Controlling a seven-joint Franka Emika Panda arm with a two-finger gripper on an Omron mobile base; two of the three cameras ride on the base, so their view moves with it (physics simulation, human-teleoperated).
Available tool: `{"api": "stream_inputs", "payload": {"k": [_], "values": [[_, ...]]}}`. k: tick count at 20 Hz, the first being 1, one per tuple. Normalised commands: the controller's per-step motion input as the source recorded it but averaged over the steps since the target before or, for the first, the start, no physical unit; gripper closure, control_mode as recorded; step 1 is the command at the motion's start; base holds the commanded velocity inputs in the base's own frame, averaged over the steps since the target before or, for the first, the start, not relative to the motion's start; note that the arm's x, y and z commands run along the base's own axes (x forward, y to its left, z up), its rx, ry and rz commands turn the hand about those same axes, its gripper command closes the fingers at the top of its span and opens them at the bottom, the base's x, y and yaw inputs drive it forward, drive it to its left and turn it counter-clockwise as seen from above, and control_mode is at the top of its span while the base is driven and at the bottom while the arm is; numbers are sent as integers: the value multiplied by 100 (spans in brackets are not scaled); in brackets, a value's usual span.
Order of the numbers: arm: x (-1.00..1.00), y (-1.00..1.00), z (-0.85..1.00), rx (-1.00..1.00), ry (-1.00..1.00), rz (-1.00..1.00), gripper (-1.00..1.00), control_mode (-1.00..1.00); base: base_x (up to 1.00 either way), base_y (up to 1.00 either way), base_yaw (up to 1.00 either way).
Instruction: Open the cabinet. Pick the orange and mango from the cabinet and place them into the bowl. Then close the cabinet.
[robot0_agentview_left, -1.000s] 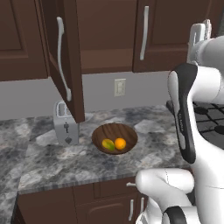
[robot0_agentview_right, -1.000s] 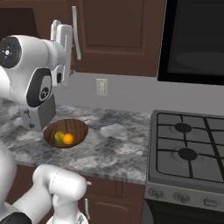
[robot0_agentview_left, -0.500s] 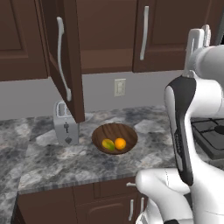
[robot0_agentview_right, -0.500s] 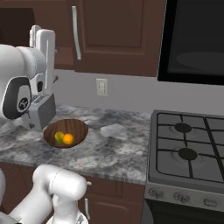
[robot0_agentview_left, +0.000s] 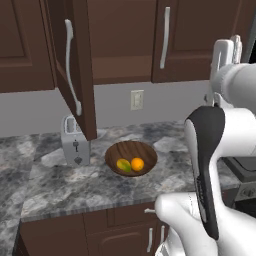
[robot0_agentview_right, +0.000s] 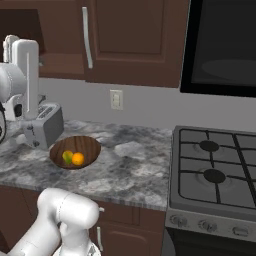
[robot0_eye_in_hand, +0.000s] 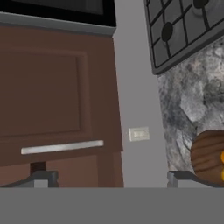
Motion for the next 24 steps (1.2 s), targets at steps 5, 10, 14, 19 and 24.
{"api": "stream_inputs", "payload": {"k": [5, 10, 14, 19, 24], "values": [[-45, 41, 0, 0, 0, 0, -100, -100, 0, 0, 0], [-43, 46, 0, 0, -2, 0, -100, -100, 0, 0, 0], [-45, 35, 0, 0, -3, 0, -100, -100, 0, 0, 0], [-37, 46, -1, -1, -5, 0, -100, -100, 0, 0, 0], [-19, 54, -8, -3, -7, 0, -100, -100, 0, 0, 0]]}}
